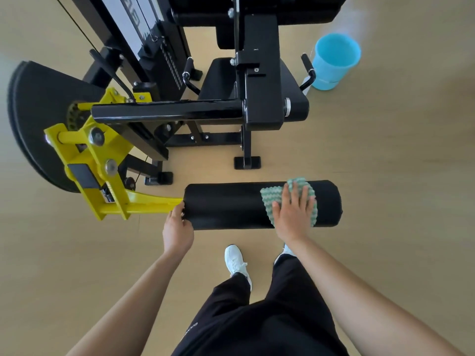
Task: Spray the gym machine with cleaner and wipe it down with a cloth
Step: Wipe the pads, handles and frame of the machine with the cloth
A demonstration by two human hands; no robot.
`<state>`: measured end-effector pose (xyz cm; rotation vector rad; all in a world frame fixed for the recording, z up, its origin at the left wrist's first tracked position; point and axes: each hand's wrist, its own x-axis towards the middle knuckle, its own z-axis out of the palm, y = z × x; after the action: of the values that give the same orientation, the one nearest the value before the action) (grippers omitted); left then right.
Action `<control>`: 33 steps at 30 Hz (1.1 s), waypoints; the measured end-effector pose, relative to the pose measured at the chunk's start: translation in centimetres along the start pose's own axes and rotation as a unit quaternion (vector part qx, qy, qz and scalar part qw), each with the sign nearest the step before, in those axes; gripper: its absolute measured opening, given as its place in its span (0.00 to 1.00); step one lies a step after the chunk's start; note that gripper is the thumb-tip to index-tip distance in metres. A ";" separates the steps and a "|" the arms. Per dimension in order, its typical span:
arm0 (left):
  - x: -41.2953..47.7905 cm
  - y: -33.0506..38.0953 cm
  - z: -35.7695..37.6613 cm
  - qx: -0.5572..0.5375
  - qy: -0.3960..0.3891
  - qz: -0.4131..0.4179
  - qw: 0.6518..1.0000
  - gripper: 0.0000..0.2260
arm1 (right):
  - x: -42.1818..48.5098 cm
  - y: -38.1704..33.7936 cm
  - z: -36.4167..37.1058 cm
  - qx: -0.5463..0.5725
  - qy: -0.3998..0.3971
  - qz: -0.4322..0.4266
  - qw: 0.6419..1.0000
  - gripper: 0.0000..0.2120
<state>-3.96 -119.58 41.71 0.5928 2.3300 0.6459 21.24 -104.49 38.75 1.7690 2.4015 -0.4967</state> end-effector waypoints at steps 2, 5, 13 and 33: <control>0.0 0.0 -0.4 -0.035 -0.004 -0.017 0.999 0.24 | 0.1 -3.2 0.6 0.005 -0.024 -0.073 0.997 0.29; -0.2 0.0 -0.9 -0.097 -0.018 -0.040 0.994 0.22 | 0.3 -8.5 1.3 0.000 -0.067 -0.171 0.983 0.28; -0.3 -1.8 -1.4 -0.199 -0.047 -0.073 0.976 0.27 | -0.5 -17.0 3.3 -0.026 -0.125 -0.320 0.939 0.33; 5.0 2.7 0.6 -0.001 -0.016 -0.067 0.998 0.27 | 2.2 4.8 -1.3 0.037 0.002 0.137 0.990 0.37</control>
<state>-6.37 -114.57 40.60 0.4390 2.3155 0.5732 25.19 -100.78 38.42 2.0897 2.1176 -0.5532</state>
